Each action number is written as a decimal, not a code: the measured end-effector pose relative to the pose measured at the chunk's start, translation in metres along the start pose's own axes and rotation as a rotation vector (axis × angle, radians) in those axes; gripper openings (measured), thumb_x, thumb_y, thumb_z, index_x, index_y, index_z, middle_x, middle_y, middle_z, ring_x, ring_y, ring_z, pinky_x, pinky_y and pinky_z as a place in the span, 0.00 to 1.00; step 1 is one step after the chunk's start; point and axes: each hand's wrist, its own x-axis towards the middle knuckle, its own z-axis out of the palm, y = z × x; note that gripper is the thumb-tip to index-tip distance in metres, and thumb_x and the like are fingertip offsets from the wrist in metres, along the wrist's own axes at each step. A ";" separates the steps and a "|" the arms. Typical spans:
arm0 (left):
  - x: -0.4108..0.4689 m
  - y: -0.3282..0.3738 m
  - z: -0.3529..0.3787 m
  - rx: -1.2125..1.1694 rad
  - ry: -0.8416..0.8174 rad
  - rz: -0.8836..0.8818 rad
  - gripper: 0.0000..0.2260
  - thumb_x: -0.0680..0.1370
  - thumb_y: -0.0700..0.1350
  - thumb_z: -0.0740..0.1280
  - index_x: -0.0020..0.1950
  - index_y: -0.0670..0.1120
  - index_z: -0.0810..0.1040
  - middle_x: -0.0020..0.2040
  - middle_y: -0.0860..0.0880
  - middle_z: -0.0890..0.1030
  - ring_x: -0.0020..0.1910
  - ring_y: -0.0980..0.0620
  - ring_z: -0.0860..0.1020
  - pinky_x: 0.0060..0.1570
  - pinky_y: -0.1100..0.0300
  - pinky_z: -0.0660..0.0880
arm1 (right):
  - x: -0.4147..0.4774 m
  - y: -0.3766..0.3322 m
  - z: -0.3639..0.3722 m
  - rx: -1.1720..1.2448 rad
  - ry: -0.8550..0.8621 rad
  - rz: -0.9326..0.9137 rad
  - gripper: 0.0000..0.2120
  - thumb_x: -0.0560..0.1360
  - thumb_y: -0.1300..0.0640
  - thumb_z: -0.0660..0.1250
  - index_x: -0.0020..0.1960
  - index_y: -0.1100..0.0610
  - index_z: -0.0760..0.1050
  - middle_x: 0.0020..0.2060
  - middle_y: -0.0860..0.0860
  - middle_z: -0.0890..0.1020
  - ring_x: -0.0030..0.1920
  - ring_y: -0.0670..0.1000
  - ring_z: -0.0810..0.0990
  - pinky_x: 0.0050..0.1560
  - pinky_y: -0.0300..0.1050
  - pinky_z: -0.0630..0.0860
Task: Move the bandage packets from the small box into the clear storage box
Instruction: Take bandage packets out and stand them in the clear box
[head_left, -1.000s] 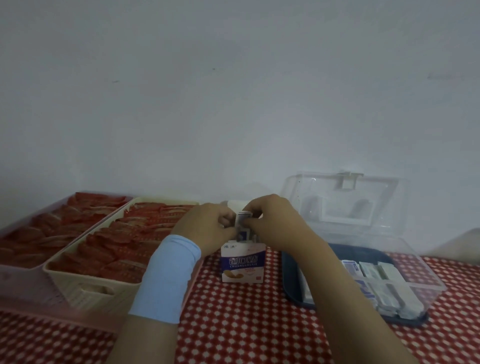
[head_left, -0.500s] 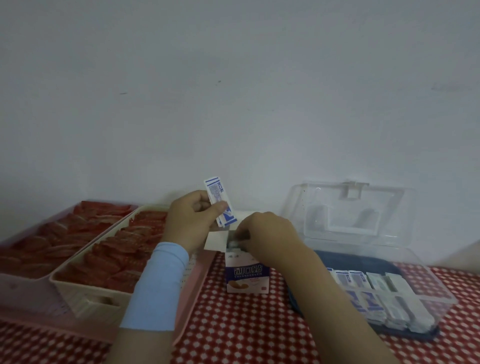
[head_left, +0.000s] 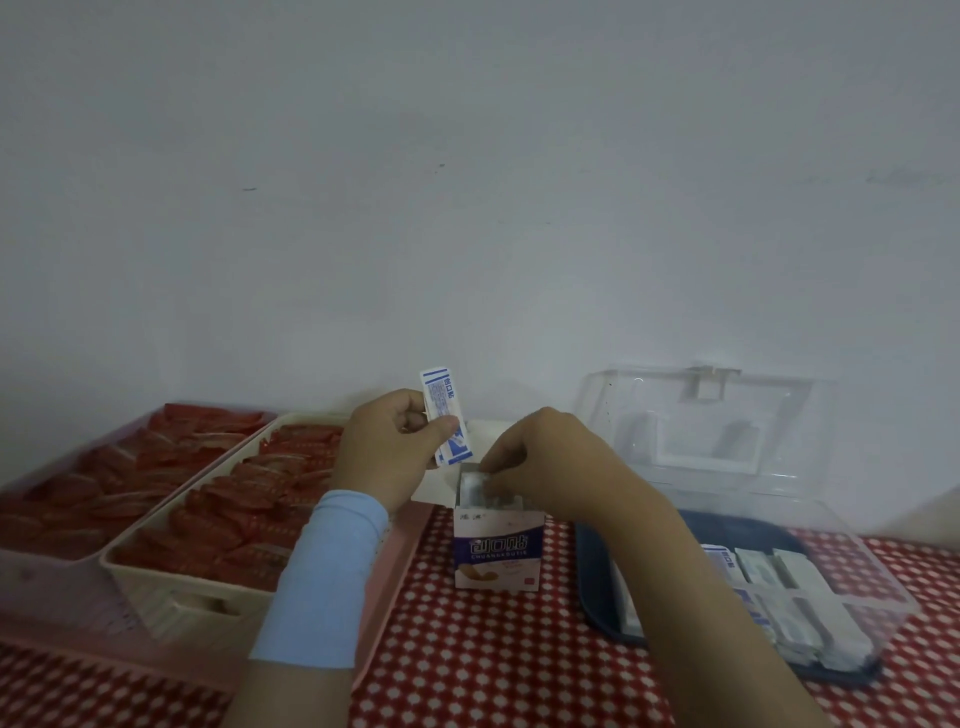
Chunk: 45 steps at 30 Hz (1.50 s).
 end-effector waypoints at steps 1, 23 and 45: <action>0.000 0.000 0.000 0.006 0.002 0.003 0.03 0.75 0.38 0.73 0.45 0.45 0.83 0.36 0.49 0.85 0.36 0.49 0.85 0.43 0.48 0.83 | -0.001 0.002 0.001 0.018 -0.002 -0.003 0.05 0.74 0.53 0.74 0.49 0.47 0.86 0.44 0.43 0.86 0.44 0.44 0.83 0.48 0.45 0.82; -0.012 0.014 -0.006 -0.122 -0.461 -0.083 0.08 0.74 0.32 0.72 0.53 0.38 0.82 0.45 0.41 0.86 0.40 0.47 0.84 0.37 0.60 0.80 | -0.012 -0.002 -0.022 0.589 0.163 -0.127 0.05 0.79 0.60 0.69 0.47 0.56 0.84 0.41 0.50 0.87 0.40 0.45 0.83 0.45 0.45 0.82; -0.014 0.009 0.013 -0.924 -0.542 -0.312 0.10 0.75 0.46 0.69 0.49 0.43 0.87 0.48 0.42 0.83 0.40 0.49 0.83 0.37 0.55 0.82 | -0.023 -0.009 -0.029 0.427 0.222 -0.295 0.10 0.69 0.50 0.78 0.42 0.47 0.77 0.63 0.35 0.77 0.61 0.35 0.75 0.61 0.38 0.72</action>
